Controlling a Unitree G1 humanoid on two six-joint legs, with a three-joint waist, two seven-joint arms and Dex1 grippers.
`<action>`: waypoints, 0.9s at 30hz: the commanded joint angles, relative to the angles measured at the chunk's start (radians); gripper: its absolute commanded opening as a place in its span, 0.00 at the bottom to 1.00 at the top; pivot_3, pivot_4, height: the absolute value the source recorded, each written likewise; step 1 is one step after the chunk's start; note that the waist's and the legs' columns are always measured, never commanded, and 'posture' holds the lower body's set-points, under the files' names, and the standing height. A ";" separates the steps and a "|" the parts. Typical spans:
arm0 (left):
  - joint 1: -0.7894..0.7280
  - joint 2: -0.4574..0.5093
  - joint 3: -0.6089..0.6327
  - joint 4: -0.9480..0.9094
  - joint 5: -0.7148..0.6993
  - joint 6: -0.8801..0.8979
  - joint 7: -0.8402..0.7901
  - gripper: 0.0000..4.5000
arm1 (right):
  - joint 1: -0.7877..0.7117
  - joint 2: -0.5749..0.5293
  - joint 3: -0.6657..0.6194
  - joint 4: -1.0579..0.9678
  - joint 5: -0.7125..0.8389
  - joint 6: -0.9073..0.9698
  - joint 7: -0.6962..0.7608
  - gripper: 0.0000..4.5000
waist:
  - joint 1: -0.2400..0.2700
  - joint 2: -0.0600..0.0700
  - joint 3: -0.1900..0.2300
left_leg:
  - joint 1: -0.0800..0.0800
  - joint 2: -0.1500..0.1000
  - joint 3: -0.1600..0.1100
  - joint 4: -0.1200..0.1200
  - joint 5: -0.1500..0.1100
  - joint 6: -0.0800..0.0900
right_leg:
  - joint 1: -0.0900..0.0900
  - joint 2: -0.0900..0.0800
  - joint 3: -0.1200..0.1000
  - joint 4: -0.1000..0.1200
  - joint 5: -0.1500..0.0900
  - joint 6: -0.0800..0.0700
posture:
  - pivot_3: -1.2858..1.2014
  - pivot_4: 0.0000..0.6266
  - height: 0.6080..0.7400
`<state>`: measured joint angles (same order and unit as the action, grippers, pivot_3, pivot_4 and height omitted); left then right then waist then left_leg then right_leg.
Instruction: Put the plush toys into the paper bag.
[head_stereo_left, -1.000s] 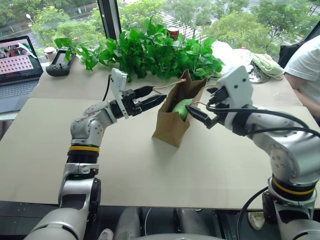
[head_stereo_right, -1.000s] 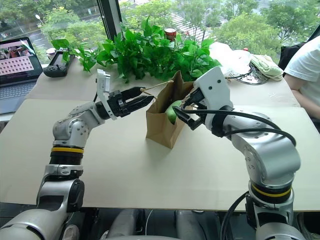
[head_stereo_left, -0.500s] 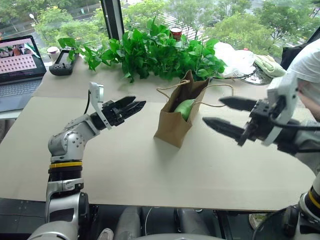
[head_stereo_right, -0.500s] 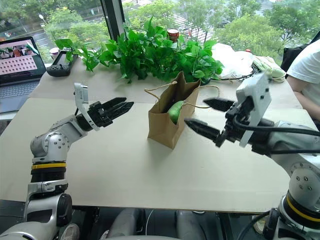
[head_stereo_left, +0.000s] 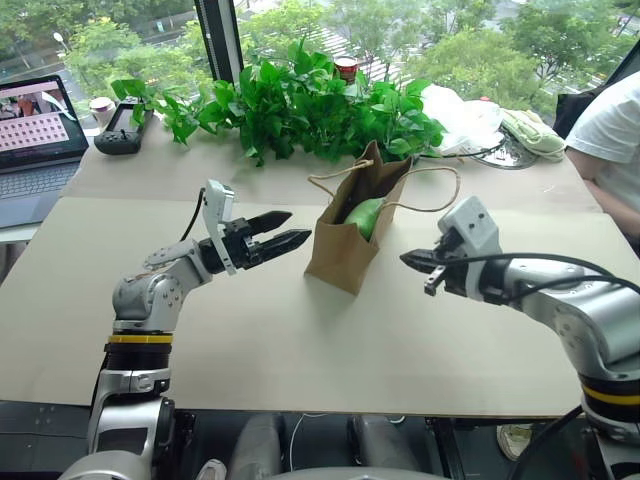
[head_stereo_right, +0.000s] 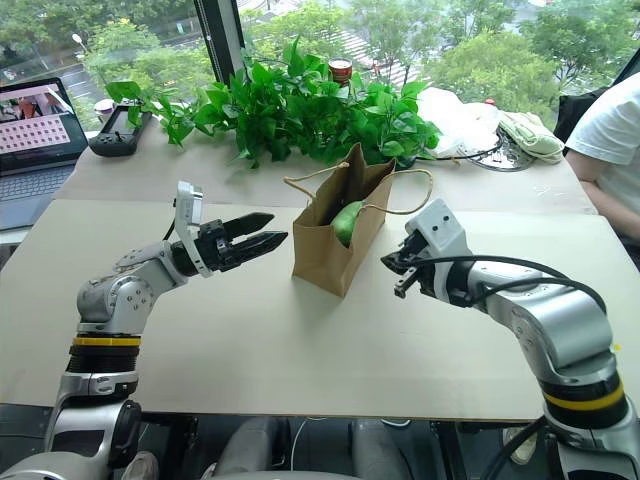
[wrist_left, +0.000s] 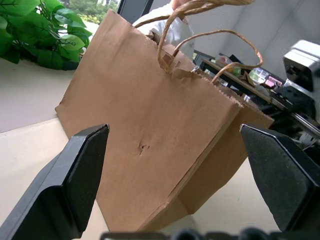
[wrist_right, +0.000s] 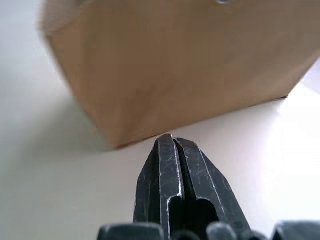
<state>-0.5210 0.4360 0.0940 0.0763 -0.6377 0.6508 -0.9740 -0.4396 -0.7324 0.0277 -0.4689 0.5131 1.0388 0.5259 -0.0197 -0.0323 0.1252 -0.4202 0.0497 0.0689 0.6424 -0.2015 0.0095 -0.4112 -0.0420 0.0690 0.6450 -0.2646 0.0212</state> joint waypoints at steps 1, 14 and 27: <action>0.011 0.013 -0.060 -0.026 0.063 -0.084 -0.038 1.00 | -0.098 0.064 0.052 0.035 -0.058 -0.044 -0.042 0.00 | 0.001 0.000 0.000 | 0.000 0.000 0.000 0.000 0.000 0.000 | 0.000 0.000 0.000 0.000 0.000 0.000 | 0.52 0.24 1.00; 0.070 -0.012 -0.124 -0.119 0.127 -0.145 0.004 1.00 | -0.211 0.256 0.139 0.070 -0.094 -0.004 -0.096 0.00 | 0.007 0.000 0.000 | -0.003 0.000 -0.002 0.000 0.000 0.000 | -0.002 0.000 -0.001 0.000 0.000 0.000 | 0.52 0.24 1.00; 0.057 -0.083 -0.174 -0.079 0.246 -0.240 0.126 1.00 | -0.243 0.330 0.149 0.109 -0.123 0.009 -0.122 0.00 | 0.006 0.000 0.000 | -0.003 0.000 -0.003 0.000 0.000 0.000 | -0.002 0.000 0.000 0.000 0.000 0.000 | 0.52 0.24 1.00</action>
<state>-0.4356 0.3705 -0.0792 0.0056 -0.4061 0.4461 -0.8759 -0.6588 -0.4084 0.1861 -0.3413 0.3964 1.0443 0.4095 -0.0136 -0.0320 0.1252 -0.4234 0.0497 0.0663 0.6425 -0.2016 0.0096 -0.4130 -0.0423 0.0685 0.6454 -0.2646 0.0211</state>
